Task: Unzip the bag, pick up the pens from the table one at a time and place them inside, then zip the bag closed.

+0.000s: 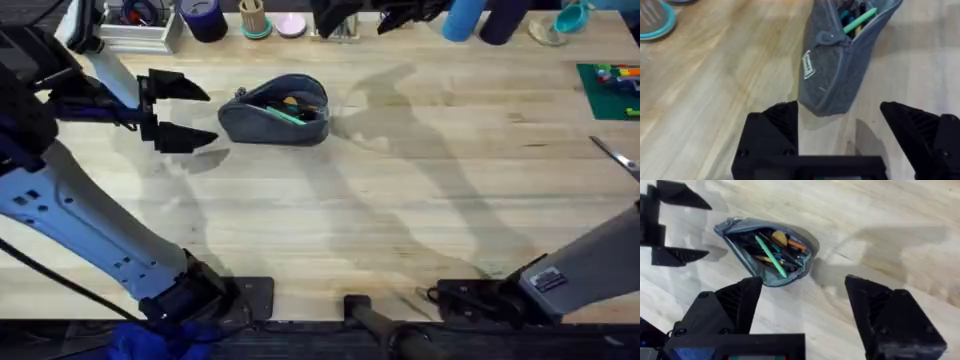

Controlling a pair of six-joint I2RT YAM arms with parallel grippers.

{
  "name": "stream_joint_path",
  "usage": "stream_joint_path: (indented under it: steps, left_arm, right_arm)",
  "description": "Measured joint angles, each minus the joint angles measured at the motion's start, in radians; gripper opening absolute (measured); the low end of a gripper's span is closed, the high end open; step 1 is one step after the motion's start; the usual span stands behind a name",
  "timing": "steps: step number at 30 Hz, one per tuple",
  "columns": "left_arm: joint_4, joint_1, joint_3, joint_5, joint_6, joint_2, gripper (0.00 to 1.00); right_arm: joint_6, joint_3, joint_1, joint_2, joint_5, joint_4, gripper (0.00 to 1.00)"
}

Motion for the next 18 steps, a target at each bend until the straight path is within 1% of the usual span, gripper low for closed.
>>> stream_joint_path:
  steps: [4, 11, 18]
  left_arm:
    - [0.044, 0.0, 0.0, 0.009, -0.022, 0.0, 0.992]
    - [0.046, 0.0, 0.0, 0.021, -0.041, 0.0, 0.993]
    - [0.046, 0.0, 0.0, 0.022, -0.048, 0.0, 0.993]
  right_arm:
    - [0.021, 0.0, 0.017, 0.0, 0.017, -0.009, 0.996]
    - [0.044, 0.046, 0.042, 0.019, 0.029, -0.01, 0.995]
    - [0.05, 0.119, 0.098, 0.086, 0.031, -0.01, 0.996]
